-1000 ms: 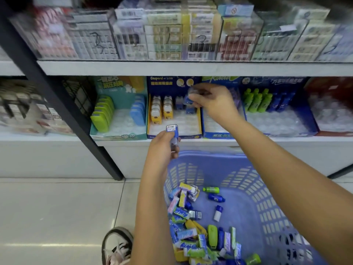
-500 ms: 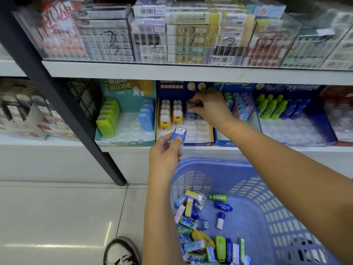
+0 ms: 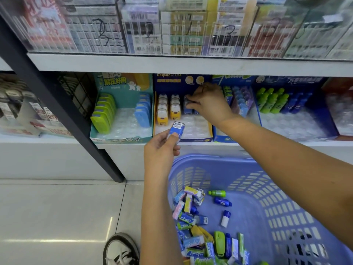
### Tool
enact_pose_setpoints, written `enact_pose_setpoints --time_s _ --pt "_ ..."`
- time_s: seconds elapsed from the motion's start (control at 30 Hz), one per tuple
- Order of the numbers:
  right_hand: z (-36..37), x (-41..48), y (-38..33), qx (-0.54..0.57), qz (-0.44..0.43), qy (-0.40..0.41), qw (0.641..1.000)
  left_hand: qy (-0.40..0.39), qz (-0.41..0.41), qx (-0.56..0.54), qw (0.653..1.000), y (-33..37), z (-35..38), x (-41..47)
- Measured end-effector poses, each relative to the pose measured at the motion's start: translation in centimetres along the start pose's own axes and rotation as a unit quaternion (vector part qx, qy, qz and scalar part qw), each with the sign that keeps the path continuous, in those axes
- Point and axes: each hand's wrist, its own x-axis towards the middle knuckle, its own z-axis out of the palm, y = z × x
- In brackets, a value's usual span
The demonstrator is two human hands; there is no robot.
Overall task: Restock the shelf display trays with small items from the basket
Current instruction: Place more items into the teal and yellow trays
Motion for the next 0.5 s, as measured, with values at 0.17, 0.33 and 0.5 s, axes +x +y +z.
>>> enact_pose_setpoints --time_s 0.17,0.33,0.5 --pt "-0.1 0.1 -0.5 -0.162 -0.020 -0.062 0.985 0.002 0.004 0.002 1.000 0.5 0.3 -0.1" --pt "-1.8 -3.8 -2.0 0.035 -0.032 -0.130 0.990 0.030 0.026 0.035 0.999 0.7 0.1 -0.3" --pt "-3.4 -7.9 -4.0 0.102 -0.147 -0.061 0.982 0.010 0.059 0.099 0.993 1.2 1.1 -0.7"
